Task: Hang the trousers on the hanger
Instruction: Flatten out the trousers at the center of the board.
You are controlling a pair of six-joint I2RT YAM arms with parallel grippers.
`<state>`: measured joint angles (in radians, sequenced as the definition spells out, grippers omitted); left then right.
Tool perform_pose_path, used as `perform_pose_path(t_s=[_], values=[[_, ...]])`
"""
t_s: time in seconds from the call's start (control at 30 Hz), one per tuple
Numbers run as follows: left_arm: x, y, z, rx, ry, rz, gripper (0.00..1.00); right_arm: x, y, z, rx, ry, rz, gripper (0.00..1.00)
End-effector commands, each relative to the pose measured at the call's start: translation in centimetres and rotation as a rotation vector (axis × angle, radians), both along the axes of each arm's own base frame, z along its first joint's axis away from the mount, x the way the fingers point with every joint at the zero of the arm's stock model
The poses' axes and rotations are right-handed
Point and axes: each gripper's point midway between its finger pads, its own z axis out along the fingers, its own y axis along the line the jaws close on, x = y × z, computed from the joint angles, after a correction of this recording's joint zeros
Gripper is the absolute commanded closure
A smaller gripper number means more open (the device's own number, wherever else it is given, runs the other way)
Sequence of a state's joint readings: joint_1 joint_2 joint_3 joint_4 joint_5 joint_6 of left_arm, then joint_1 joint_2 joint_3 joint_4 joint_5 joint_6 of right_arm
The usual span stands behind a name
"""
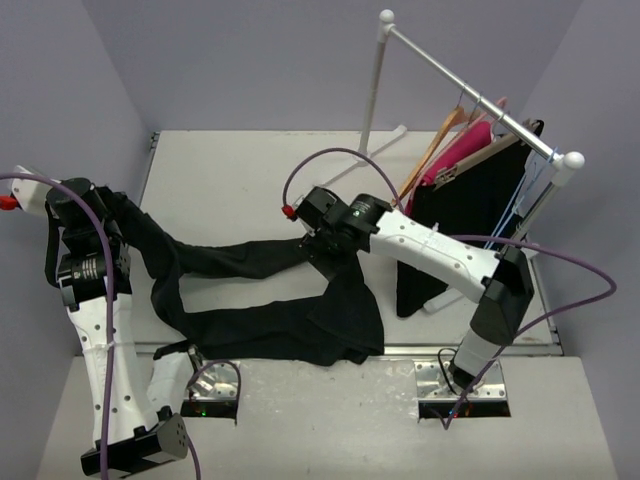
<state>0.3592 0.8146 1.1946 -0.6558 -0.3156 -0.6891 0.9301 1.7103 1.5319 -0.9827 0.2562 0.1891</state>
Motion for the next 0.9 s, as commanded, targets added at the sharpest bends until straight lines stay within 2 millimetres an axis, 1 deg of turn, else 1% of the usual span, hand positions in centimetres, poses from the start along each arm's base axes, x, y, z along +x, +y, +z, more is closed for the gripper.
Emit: perform_pose_path(t_s=[0.0,0.07,0.13,0.2,0.3,0.33,0.4,0.47,0.53,0.57,0.67,0.8,0.87], values=[[0.8,-0.7,4.2,0.051,-0.14,-0.05,0.98,1.6,0.5,-4.6,0.104,-0.024,-0.266,0.27],[0.9,-0.7,4.1,0.056,-0.138,-0.058,0.98,1.0,1.7,-6.3,0.153,-0.03,-0.292,0.28],[1.0,-0.8,4.1,0.061,-0.135,-0.065,0.98,-0.2,3.2,-7.6,0.147,-0.008,-0.289,0.29],[1.0,-0.8,4.0,0.062,-0.133,-0.068,0.98,-1.0,4.4,-8.3,0.125,-0.007,-0.281,0.29],[1.3,-1.0,3.8,0.064,-0.132,-0.084,0.98,-2.8,6.7,-9.4,0.108,-0.013,-0.235,0.3],[1.4,-1.1,3.6,0.064,-0.131,-0.09,0.98,-3.2,7.0,-9.8,0.095,-0.014,-0.227,0.3],[1.7,-1.2,3.3,0.061,-0.128,-0.1,0.98,-3.8,7.4,-10.6,0.065,-0.018,-0.214,0.31],[1.8,-1.3,3.0,0.06,-0.126,-0.109,0.98,-4.5,7.7,-11.1,0.051,-0.014,-0.199,0.32],[2.1,-1.4,2.7,0.059,-0.125,-0.124,0.98,-5.2,7.3,-12.4,0.006,0.007,-0.195,0.34],[2.2,-1.5,2.6,0.059,-0.124,-0.129,0.98,-5.8,7.0,-13.0,-0.018,0.016,-0.194,0.37],[2.3,-1.6,2.7,0.062,-0.126,-0.139,0.98,-6.8,6.8,-13.7,-0.03,0.03,-0.184,0.42],[2.6,-1.9,2.5,0.062,-0.129,-0.159,0.98,-7.1,6.4,-13.0,-0.062,-0.043,-0.178,0.41],[2.8,-2.0,2.4,0.063,-0.13,-0.17,0.98,-7.3,6.9,-12.9,-0.036,-0.031,-0.15,0.41]])
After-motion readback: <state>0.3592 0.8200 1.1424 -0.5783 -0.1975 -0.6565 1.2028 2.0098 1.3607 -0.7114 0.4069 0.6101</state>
